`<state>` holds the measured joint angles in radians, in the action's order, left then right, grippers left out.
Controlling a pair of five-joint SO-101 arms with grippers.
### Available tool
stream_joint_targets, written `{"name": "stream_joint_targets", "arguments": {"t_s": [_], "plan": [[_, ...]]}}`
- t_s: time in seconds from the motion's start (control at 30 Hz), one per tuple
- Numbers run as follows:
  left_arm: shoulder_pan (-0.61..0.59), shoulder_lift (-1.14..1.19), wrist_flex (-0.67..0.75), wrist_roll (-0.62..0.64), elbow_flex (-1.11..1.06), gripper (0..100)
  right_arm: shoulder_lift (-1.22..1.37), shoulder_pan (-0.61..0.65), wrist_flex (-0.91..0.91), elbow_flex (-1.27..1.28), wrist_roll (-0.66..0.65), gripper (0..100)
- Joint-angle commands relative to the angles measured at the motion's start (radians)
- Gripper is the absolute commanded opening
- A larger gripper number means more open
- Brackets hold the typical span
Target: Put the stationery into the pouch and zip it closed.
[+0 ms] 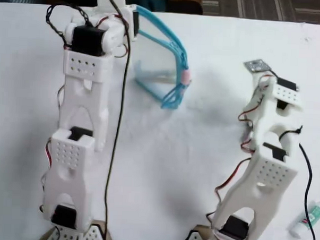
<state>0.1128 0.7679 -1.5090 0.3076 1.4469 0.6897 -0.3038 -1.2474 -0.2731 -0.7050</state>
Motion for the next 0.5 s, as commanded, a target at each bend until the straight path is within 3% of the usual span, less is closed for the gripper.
{"name": "stream_joint_targets", "arguments": {"t_s": [0.0, 0.23, 0.47], "plan": [[0.004, 0.038, -0.002, 0.012, -0.003, 2, -0.001, -0.001, 0.001, -0.003, 0.009, 4.6], [0.004, 0.038, -0.002, 0.012, -0.003, 2, -0.084, 0.004, 0.001, -0.006, 0.025, 1.7], [0.004, 0.038, -0.002, 0.012, -0.003, 2, -0.366, 0.058, -0.001, -0.005, 0.227, 1.7]]}}
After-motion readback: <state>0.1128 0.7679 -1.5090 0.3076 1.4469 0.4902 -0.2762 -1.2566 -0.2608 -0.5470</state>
